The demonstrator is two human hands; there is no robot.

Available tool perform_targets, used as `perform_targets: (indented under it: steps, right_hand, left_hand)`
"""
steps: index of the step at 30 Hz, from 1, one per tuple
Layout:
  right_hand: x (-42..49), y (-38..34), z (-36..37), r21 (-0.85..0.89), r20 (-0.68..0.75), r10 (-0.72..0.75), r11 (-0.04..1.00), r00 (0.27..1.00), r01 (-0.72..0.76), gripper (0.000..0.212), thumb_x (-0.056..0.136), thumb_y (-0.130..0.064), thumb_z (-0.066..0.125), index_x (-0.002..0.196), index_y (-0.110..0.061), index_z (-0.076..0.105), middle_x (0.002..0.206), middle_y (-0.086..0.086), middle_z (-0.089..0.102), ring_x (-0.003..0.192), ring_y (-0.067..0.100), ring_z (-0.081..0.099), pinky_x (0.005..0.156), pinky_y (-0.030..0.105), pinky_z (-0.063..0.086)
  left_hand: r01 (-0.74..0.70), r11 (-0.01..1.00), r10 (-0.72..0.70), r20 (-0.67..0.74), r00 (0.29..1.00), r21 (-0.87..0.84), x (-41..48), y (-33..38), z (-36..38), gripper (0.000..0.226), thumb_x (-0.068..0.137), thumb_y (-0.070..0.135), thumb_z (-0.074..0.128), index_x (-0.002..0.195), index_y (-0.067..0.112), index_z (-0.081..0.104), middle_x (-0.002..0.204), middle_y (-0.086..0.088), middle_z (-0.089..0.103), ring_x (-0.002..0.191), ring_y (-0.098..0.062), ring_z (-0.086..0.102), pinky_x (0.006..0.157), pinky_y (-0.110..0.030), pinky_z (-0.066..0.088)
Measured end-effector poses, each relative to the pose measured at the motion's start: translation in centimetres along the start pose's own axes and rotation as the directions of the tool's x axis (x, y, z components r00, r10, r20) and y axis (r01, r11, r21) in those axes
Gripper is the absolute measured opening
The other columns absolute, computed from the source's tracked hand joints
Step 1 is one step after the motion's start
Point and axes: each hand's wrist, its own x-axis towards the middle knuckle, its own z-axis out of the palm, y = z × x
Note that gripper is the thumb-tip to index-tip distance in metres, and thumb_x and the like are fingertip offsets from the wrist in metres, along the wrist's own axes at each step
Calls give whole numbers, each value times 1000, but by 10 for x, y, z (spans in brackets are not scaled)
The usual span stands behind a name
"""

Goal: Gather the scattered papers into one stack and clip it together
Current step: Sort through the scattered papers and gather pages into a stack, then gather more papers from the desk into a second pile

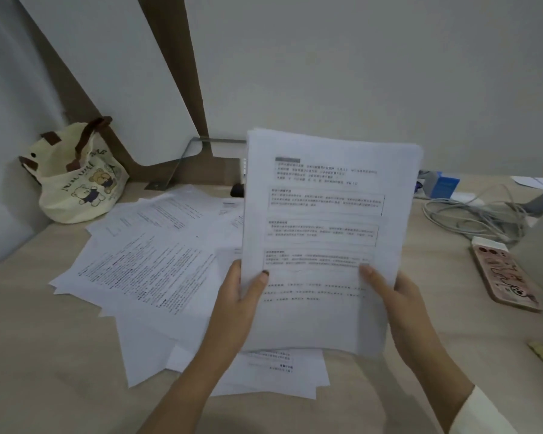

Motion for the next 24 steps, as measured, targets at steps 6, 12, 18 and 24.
perform_targets:
  steps: [6, 12, 18, 24]
  right_hand:
    - [10, 1, -60, -270, -261, -102, 963, 960, 29, 15, 93, -20, 47, 98, -15, 61, 91, 3, 67, 81, 18, 62, 62, 28, 46]
    - [9, 15, -118, -361, -371, -21, 924, 928, -124, 15, 97, -15, 39, 100, -19, 53, 82, -3, 55, 68, 0, 45, 57, 24, 33]
    - [14, 44, -144, -461, -389, 21, 861, 921, -215, 27, 96, -14, 41, 119, -13, 55, 99, 5, 60, 80, 16, 52, 57, 22, 36]
    - [17, 59, -154, -532, -369, 42, 810, 928, -248, 36, 92, -8, 47, 127, -15, 47, 101, 8, 61, 83, 24, 58, 61, 32, 44]
  left_hand:
    - [106, 986, -122, 125, 985, 127, 4, -8, 59, 11, 95, 22, 48, 98, 32, 54, 101, 12, 65, 92, -5, 64, 77, -22, 54]
    - [152, 933, -245, 268, 932, 325, 0, -31, 116, 25, 98, 24, 40, 106, 10, 59, 105, -10, 68, 92, -23, 64, 75, -32, 49]
    - [117, 857, -314, 328, 891, 501, -4, -49, 136, 36, 97, 24, 40, 133, 28, 40, 100, 6, 63, 93, -17, 64, 83, -34, 52]
    - [-36, 770, -260, 365, 894, 637, -3, -55, 138, 36, 96, 26, 39, 132, 26, 42, 75, 10, 53, 70, -11, 53, 65, -26, 44]
